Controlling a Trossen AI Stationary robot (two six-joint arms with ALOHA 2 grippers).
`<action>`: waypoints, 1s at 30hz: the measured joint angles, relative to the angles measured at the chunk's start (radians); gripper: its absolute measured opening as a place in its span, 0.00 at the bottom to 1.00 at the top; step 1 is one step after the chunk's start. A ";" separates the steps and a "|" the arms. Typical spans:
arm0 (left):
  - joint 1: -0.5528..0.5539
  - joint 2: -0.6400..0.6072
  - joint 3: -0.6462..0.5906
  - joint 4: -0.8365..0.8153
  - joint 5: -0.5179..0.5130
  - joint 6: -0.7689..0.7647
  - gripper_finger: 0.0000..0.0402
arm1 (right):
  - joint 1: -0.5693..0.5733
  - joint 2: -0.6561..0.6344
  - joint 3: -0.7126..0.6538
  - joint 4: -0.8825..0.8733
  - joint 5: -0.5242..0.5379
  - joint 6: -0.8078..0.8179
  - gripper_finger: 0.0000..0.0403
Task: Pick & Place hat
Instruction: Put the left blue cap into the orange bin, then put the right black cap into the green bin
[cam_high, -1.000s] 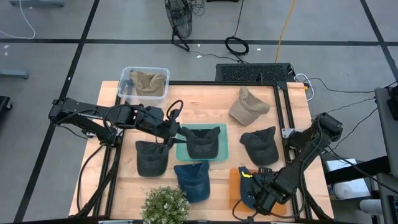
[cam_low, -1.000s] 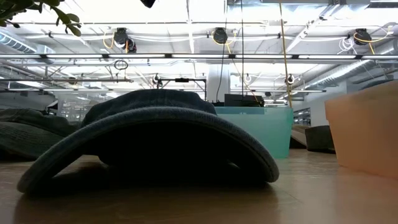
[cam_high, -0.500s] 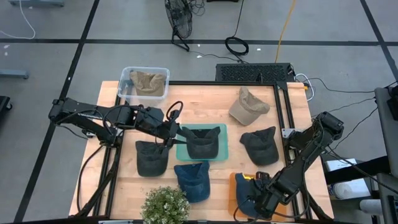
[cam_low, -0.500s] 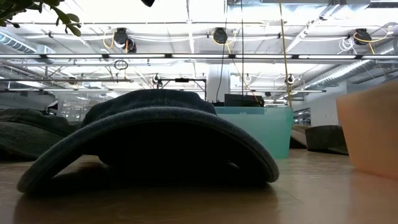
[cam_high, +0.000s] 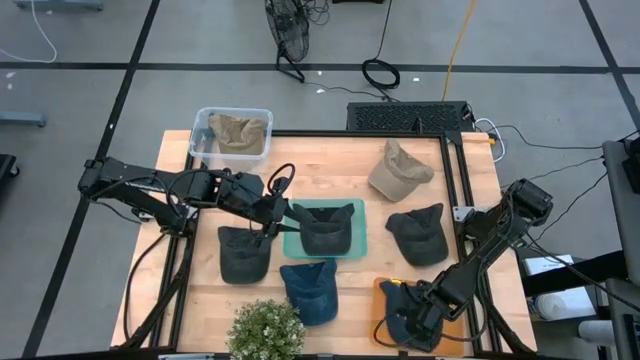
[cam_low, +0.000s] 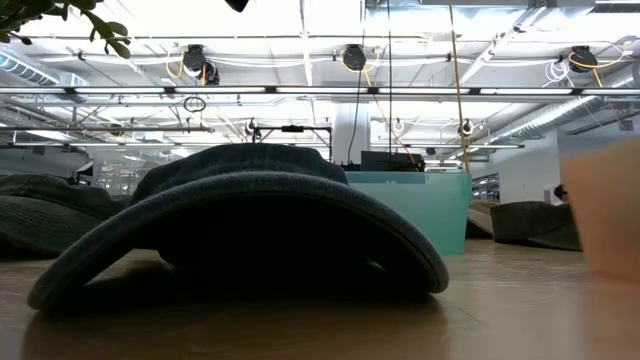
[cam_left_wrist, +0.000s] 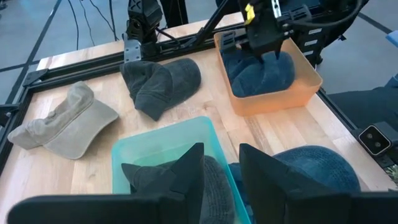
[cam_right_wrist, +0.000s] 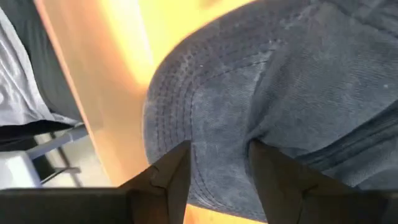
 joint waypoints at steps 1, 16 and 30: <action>0.000 0.000 0.000 0.000 0.000 0.000 0.28 | -0.001 -0.001 -0.011 0.002 -0.020 0.019 0.39; 0.000 0.000 0.000 0.000 0.000 -0.001 0.28 | -0.072 -0.223 -0.038 0.061 0.104 0.024 0.27; 0.000 0.000 0.000 -0.002 0.000 0.000 0.28 | 0.023 -0.247 -0.038 -0.035 0.094 0.244 0.22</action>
